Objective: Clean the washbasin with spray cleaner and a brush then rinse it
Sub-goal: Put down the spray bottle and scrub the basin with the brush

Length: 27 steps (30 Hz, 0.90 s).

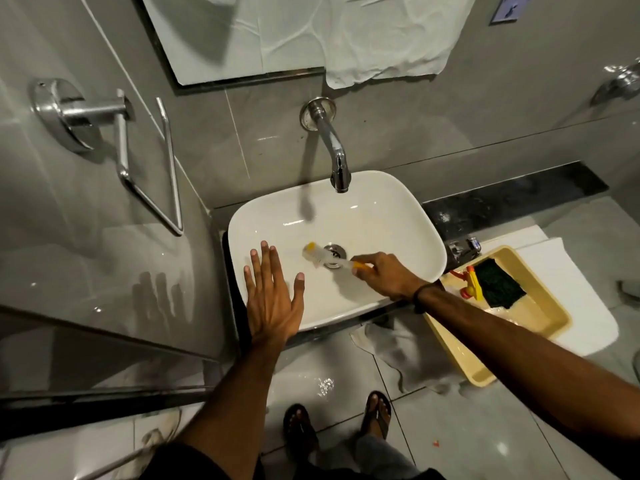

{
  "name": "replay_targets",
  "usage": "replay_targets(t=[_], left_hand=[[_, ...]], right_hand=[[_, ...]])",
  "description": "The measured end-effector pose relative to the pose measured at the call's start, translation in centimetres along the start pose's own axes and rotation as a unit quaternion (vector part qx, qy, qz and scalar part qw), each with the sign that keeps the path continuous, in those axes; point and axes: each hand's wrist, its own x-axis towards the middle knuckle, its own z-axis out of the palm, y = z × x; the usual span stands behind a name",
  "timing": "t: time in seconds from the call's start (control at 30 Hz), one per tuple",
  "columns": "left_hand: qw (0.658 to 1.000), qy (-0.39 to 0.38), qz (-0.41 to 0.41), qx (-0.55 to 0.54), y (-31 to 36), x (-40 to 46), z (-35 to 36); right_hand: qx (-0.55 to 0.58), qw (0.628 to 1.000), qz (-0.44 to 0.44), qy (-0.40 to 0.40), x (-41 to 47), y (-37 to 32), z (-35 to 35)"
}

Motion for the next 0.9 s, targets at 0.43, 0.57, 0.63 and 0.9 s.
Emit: replay_targets(t=[0.43, 0.57, 0.63, 0.9], left_hand=[[0.999, -0.031, 0.011, 0.011, 0.4, 0.0, -0.6], [0.999, -0.031, 0.011, 0.013, 0.5, 0.0, -0.6], [0.999, -0.034, 0.011, 0.01, 0.5, 0.0, -0.7], [1.0, -0.027, 0.01, 0.009, 0.6, 0.0, -0.7]], right_hand=[[-0.067, 0.997, 0.018, -0.027, -2.4, 3.1, -2.1], [-0.066, 0.996, 0.046, 0.049, -1.7, 2.8, -3.8], [-0.038, 0.999, 0.021, 0.028, -1.3, 0.6, -1.7], [-0.056, 0.998, 0.029, 0.027, -1.8, 2.6, -2.2]])
